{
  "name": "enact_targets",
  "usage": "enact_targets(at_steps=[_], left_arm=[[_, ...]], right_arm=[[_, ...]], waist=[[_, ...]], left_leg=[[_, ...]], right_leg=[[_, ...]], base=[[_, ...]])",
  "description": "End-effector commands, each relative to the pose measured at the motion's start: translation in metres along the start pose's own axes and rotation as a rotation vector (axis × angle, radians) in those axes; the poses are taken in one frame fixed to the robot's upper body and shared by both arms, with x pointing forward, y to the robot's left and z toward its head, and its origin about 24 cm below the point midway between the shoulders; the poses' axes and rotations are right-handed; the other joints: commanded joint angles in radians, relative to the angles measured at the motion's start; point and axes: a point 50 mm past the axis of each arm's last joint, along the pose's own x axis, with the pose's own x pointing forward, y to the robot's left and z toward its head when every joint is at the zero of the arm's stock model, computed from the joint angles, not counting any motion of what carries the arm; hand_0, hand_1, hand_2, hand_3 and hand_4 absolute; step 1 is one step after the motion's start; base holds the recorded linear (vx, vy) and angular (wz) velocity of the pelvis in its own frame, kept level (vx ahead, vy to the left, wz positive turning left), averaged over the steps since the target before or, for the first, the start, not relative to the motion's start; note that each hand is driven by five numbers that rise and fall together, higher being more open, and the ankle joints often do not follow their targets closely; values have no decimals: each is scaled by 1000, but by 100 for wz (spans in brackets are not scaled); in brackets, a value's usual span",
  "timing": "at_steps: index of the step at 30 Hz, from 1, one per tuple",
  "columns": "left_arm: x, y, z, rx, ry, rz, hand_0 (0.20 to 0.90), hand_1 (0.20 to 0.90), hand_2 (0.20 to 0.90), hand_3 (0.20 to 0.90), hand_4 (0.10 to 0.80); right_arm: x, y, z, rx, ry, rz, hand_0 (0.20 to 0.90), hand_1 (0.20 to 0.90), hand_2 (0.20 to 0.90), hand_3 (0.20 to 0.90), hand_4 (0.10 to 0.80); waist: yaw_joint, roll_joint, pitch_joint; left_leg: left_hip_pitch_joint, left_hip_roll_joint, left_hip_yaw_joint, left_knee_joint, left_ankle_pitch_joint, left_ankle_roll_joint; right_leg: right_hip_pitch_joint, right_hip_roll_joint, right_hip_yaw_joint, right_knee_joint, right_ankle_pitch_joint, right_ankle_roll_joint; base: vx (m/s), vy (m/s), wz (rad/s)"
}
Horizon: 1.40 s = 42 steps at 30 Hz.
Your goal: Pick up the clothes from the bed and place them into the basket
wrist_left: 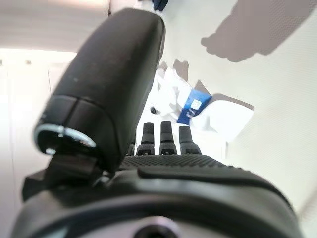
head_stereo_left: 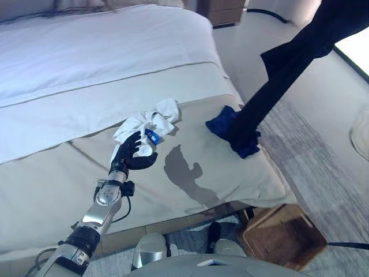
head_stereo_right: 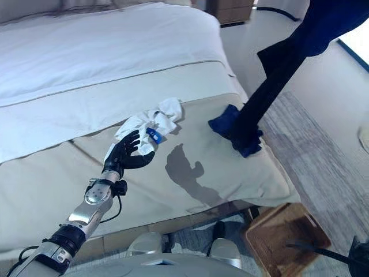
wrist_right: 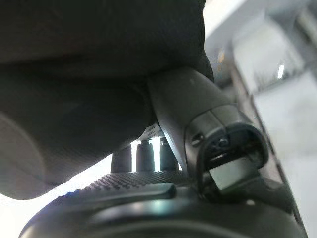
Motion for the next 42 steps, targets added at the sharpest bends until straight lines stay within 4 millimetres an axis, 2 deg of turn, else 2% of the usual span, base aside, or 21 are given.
enact_targets(at_steps=[1,5,8,13,19,25,30,31,33,34,36,37,38,39,40,42], left_arm=[[5,15,19,43,-109,60,900,900,900,900,800],[7,13,13,32,-76,75,900,900,900,900,800],[6,6,6,52,-59,49,900,900,900,900,800],[5,2,2,57,-57,33,900,900,900,900,800],[6,7,0,74,-55,42,900,900,900,900,800],[9,11,4,72,-75,60,900,900,900,900,800],[11,16,7,43,-89,130,900,900,900,900,800],[11,21,9,33,-96,165,900,900,900,900,800],[12,24,10,27,-100,188,900,900,900,900,800],[12,25,10,12,-105,212,900,900,900,900,800],[14,24,15,-4,-124,236,900,900,900,900,800],[17,22,19,-16,-138,247,900,900,900,900,800],[19,22,22,-22,-148,254,900,900,900,900,800],[19,25,26,-32,-162,273,900,900,900,900,800],[20,26,29,-40,-173,286,900,900,900,900,800],[23,25,34,-48,-182,295,900,900,900,900,800]], right_arm=[[13,-25,59,141,-225,-76,300,300,300,200,100],[14,-30,46,88,-197,-25,300,300,300,200,100],[20,-39,45,41,-189,-6,300,300,300,200,100],[26,-53,46,-39,-198,-48,300,300,300,200,100],[27,-56,48,-75,-209,-68,300,300,300,200,100],[24,-50,40,-147,-179,79,300,300,300,200,100],[11,-42,19,-180,-151,227,300,300,300,200,100],[5,-42,10,-179,-141,266,300,300,300,200,100],[0,-43,3,-172,-139,289,300,300,300,200,100],[-7,-44,-4,-159,-148,310,300,300,300,200,100],[-16,-46,-15,-156,-152,319,300,300,300,200,100],[-19,-49,-19,-151,-151,311,300,300,300,200,100],[-20,-51,-23,-144,-148,302,300,300,300,200,100],[-22,-50,-28,-119,-138,300,300,300,300,200,100],[-25,-48,-32,-98,-131,301,300,300,300,200,100],[-32,-47,-37,-87,-133,309,300,300,300,200,100]], waist=[[12,-33,-206],[0,-48,-227],[-8,-58,-246],[-18,-56,-260],[-31,-54,-263],[-67,-48,-267],[-105,-32,-264],[-117,-27,-261],[-125,-30,-259],[-136,-31,-254],[-136,-36,-247],[-136,-40,-240],[-132,-54,-227],[-124,-67,-212],[-123,-64,-205],[-140,-54,-191]], left_leg=[[-44,10,-83,199,-187,-27],[-34,22,-86,156,-152,-49],[-17,37,-71,108,-130,-68],[7,43,-67,52,-108,-82],[22,49,-68,9,-89,-89],[17,58,-51,3,-87,-96],[20,76,-24,3,-83,-98],[26,86,-14,3,-81,-100],[29,94,-8,3,-78,-104],[24,107,-4,3,-63,-112],[5,113,-17,3,-40,-126],[-1,106,-23,8,-37,-129],[1,92,-26,71,-69,-122],[-24,69,-56,184,-110,-110],[-40,60,-70,186,-117,-102],[-39,72,-47,167,-110,-103]], right_leg=[[-12,-102,-78,233,-81,2],[23,-57,-75,124,-113,-3],[50,-38,-81,84,-132,-12],[68,-28,-92,64,-138,-16],[69,-28,-92,61,-130,-8],[59,-18,-72,31,-111,0],[46,-4,-52,33,-115,-4],[42,10,-44,45,-128,-14],[38,28,-32,50,-138,-24],[39,48,-26,52,-147,-38],[51,69,-21,25,-141,-47],[54,72,-14,18,-141,-51],[54,66,-6,26,-146,-57],[46,56,13,42,-148,-68],[37,54,17,54,-142,-67],[37,47,19,51,-134,-63]], base=[[-162,-174,-59],[-53,-131,-42],[-11,-78,-20],[-19,-22,2],[0,0,0],[-12,-11,-5],[-32,-65,-11],[-42,-122,-8],[-39,-136,-9],[-42,-140,-12],[-83,-119,-16],[-113,-72,-11],[-119,-46,-10],[-118,-14,-21],[-103,13,-40],[-49,44,-50]])
